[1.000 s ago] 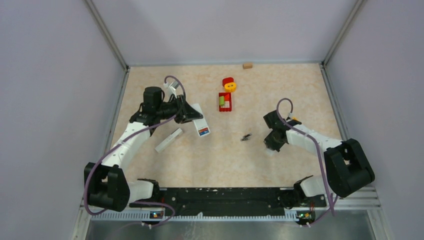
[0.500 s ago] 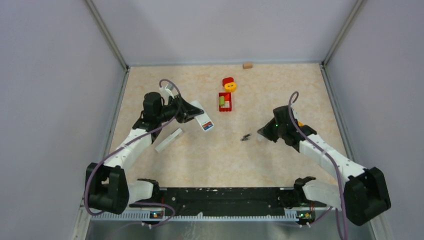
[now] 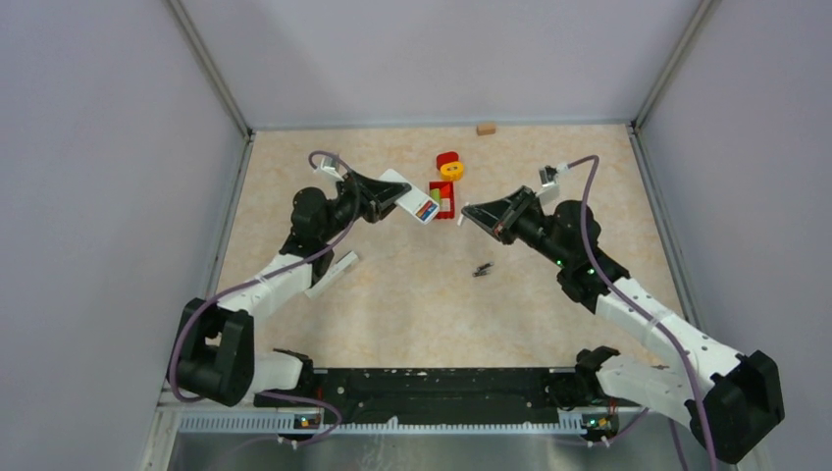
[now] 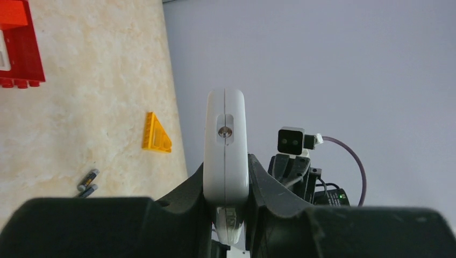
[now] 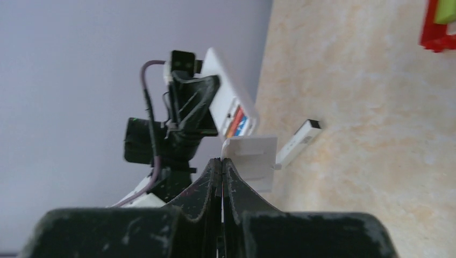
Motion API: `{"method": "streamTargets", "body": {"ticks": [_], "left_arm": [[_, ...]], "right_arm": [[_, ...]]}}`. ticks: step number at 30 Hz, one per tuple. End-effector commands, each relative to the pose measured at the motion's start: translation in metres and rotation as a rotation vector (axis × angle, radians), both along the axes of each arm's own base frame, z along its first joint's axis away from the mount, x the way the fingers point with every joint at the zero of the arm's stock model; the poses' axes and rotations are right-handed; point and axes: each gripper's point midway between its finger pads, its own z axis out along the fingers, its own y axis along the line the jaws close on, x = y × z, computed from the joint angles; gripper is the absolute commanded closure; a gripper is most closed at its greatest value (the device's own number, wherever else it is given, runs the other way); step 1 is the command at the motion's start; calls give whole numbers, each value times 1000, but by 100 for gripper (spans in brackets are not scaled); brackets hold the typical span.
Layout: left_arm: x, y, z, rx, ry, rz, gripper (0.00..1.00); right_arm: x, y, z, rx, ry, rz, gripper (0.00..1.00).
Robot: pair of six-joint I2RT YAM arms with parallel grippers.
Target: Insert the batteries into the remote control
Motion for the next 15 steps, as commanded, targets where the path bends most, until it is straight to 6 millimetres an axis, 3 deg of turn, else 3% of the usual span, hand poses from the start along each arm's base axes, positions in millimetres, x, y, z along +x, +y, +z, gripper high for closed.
{"method": "streamTargets", "body": {"ticks": [1,7,15], "left_arm": [[1,1,41,-152,-91,10,100],[-1,-1,46,-199,-84,-3,100],[-5,0,51,-218,-74,-11,100]], "right_arm": [[-14,24,95,234,-230,120,100],[-20,47,120,338,-269,178,100],[-14,66,130,373,-253,202,100]]}}
